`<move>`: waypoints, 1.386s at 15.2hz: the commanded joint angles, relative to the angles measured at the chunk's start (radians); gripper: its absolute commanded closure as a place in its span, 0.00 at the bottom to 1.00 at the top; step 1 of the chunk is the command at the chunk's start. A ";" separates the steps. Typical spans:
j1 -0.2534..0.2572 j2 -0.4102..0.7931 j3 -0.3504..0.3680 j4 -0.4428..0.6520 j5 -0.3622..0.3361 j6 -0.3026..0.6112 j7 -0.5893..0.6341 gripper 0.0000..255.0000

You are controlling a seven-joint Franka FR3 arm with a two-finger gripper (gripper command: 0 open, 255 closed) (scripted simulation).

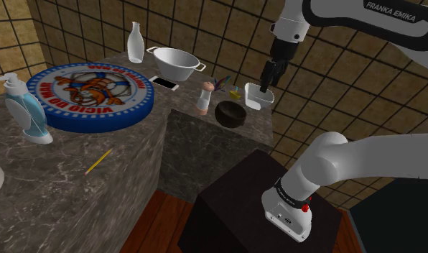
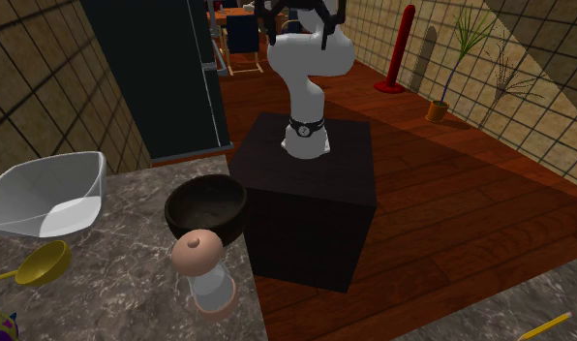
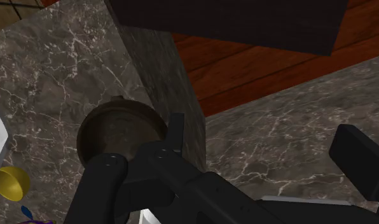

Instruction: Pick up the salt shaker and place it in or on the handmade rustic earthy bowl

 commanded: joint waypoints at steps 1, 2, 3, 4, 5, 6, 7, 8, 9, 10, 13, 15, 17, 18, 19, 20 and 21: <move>0.000 0.000 0.000 0.000 0.000 0.000 0.000 0.00; -0.003 0.028 -0.003 -0.001 -0.003 0.033 0.000 0.00; -0.007 0.056 -0.005 0.000 -0.006 0.066 0.000 0.00; -0.010 0.086 -0.007 0.002 -0.010 0.099 0.001 0.00; -0.014 0.116 -0.010 0.005 -0.013 0.130 0.001 0.00; -0.017 0.147 -0.012 0.010 -0.016 0.161 0.001 0.00; -0.021 0.178 -0.015 0.017 -0.018 0.192 0.002 0.00; -0.024 0.210 -0.017 0.024 -0.021 0.221 0.003 0.00; -0.027 0.243 -0.019 0.033 -0.024 0.250 0.003 0.00; -0.030 0.276 -0.022 0.044 -0.027 0.277 0.004 0.00; -0.039 0.378 -0.029 0.083 -0.034 0.355 0.006 0.00; -0.045 0.447 -0.034 0.116 -0.038 0.401 0.008 0.00; -0.050 0.517 -0.038 0.154 -0.042 0.443 0.009 0.00; -0.052 0.552 -0.041 0.175 -0.043 0.462 0.010 0.00; -0.055 0.588 -0.043 0.197 -0.045 0.481 0.011 0.00; -0.057 0.623 -0.046 0.221 -0.046 0.498 0.011 0.00; -0.059 0.659 -0.048 0.246 -0.047 0.513 0.011 0.00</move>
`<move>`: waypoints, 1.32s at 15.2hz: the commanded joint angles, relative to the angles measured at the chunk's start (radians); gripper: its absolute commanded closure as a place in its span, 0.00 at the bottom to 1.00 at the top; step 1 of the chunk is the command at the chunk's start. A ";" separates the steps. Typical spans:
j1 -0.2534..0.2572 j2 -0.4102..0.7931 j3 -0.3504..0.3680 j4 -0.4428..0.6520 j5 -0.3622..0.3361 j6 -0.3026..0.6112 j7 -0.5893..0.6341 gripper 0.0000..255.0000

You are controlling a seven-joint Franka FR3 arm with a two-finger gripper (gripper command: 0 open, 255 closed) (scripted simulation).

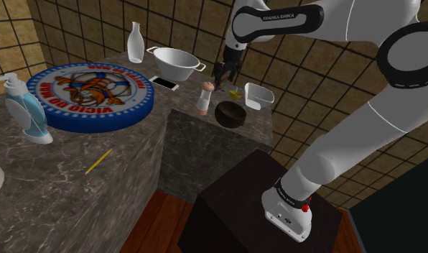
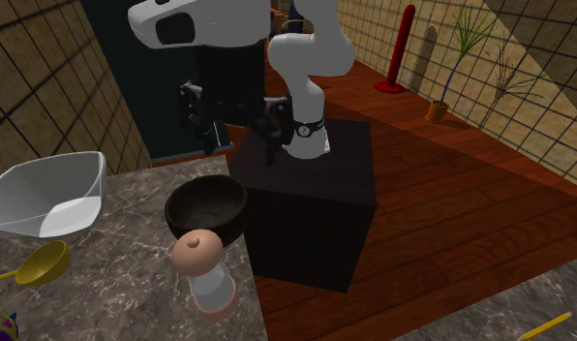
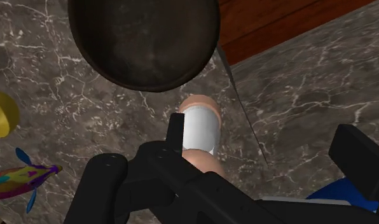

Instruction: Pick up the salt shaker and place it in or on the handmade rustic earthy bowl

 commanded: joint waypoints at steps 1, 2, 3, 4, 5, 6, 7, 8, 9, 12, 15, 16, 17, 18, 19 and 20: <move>-0.004 0.079 -0.004 0.052 -0.002 0.038 0.003 0.00; -0.006 0.115 -0.006 0.080 -0.003 0.052 0.003 0.00; -0.009 0.151 -0.008 0.108 -0.003 0.064 0.003 0.00; -0.011 0.187 -0.011 0.138 -0.003 0.075 0.003 0.00; -0.013 0.223 -0.013 0.170 -0.003 0.085 0.003 0.00; -0.015 0.259 -0.015 0.203 -0.002 0.093 0.003 0.00; -0.017 0.295 -0.017 0.237 -0.002 0.100 0.002 0.00; -0.020 0.332 -0.019 0.273 -0.001 0.106 0.002 0.00; -0.022 0.369 -0.020 0.310 0.000 0.111 0.002 0.00; -0.024 0.401 -0.022 0.319 0.001 0.137 0.001 0.00; -0.025 0.417 -0.023 0.300 0.000 0.172 0.002 0.00; -0.026 0.423 -0.023 0.294 0.000 0.184 0.002 0.00; -0.026 0.428 -0.023 0.288 0.000 0.196 0.002 0.00; -0.027 0.432 -0.024 0.284 0.000 0.202 0.002 0.00; -0.027 0.432 -0.024 0.285 0.000 0.202 0.002 0.00; -0.027 0.432 -0.024 0.285 0.000 0.202 0.002 0.00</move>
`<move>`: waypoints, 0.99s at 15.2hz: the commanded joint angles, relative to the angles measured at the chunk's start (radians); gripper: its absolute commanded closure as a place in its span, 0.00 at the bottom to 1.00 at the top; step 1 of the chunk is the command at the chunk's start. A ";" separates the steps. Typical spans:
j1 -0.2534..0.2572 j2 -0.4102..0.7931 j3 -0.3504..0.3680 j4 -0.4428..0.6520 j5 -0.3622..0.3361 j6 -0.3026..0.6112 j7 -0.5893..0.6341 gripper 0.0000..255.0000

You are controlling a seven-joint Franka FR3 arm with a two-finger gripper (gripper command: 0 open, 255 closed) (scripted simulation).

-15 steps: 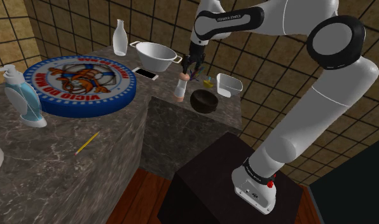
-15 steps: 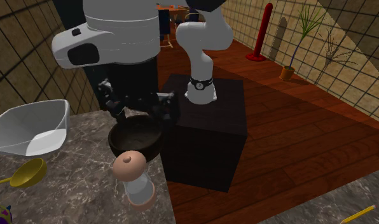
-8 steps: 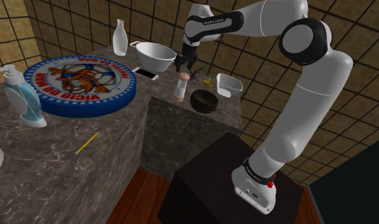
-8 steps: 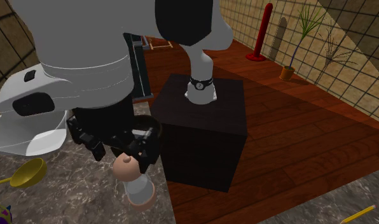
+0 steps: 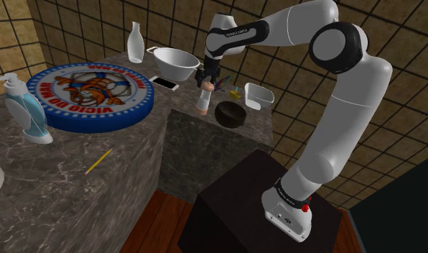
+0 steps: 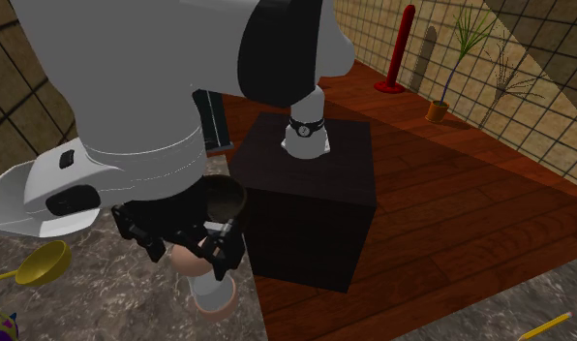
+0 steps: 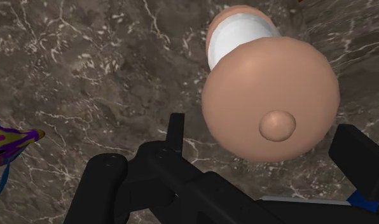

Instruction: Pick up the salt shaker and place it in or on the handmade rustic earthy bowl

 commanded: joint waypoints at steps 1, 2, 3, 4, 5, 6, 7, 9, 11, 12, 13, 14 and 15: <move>0.000 0.001 0.000 -0.001 0.000 0.002 0.001 0.00; 0.000 0.001 0.000 -0.001 0.000 0.002 0.001 0.00; 0.000 0.001 0.000 -0.001 0.000 0.002 0.001 0.00; 0.000 0.001 0.000 -0.001 0.000 0.002 0.001 0.00; 0.000 0.001 0.000 -0.001 0.000 0.002 0.001 0.00; 0.000 0.001 0.000 -0.001 0.000 0.002 0.001 1.00; 0.000 0.001 0.000 -0.001 0.000 0.002 0.001 1.00; 0.000 0.001 0.000 -0.002 0.000 0.002 0.001 1.00; 0.000 0.002 0.000 0.000 0.000 0.002 0.001 1.00; 0.001 0.001 0.000 -0.001 0.000 0.003 0.001 1.00; 0.000 0.002 0.000 0.000 0.000 0.002 0.001 1.00; 0.000 0.002 0.000 0.000 0.000 0.002 0.001 1.00; 0.000 0.001 0.000 -0.001 0.000 0.002 0.001 1.00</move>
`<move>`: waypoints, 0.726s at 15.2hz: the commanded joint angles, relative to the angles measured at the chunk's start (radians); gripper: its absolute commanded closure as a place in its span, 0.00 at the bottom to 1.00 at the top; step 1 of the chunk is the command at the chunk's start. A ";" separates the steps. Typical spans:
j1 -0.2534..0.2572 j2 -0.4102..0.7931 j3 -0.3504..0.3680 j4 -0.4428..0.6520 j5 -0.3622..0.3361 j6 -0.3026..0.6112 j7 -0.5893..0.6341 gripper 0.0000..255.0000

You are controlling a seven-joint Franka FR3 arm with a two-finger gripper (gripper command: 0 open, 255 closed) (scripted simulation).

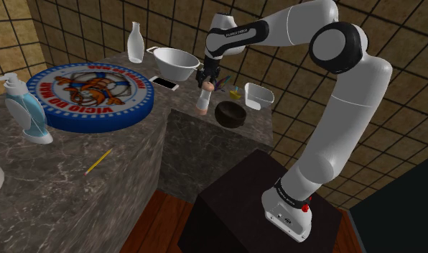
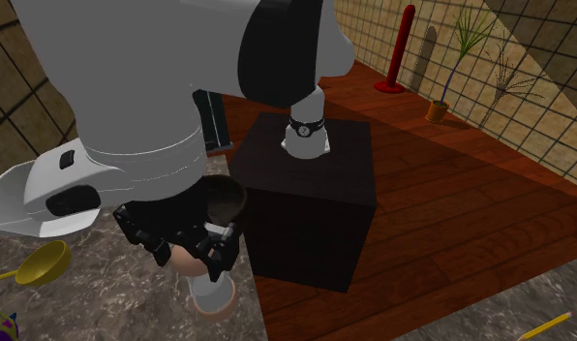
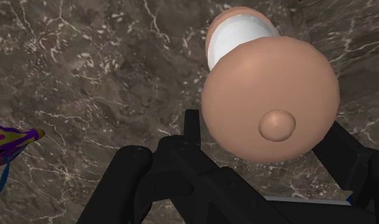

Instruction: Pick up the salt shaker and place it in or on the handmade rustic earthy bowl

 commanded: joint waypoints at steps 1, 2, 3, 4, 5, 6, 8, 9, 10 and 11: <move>0.000 -0.005 0.000 0.006 0.000 -0.012 -0.001 1.00; 0.000 -0.010 0.000 0.013 0.001 -0.024 -0.002 1.00; 0.000 -0.015 0.000 0.020 0.001 -0.036 -0.002 1.00; 0.000 -0.019 0.000 0.027 0.001 -0.048 -0.003 1.00; 0.000 -0.024 0.000 0.035 0.002 -0.060 -0.004 1.00; 0.000 -0.028 0.000 0.043 0.002 -0.073 -0.004 1.00; 0.000 -0.036 0.001 0.060 0.003 -0.097 -0.006 1.00; 0.001 -0.039 0.001 0.069 0.003 -0.109 -0.007 1.00; 0.001 -0.043 0.001 0.078 0.003 -0.122 -0.007 1.00; 0.001 -0.046 0.001 0.087 0.003 -0.134 -0.008 1.00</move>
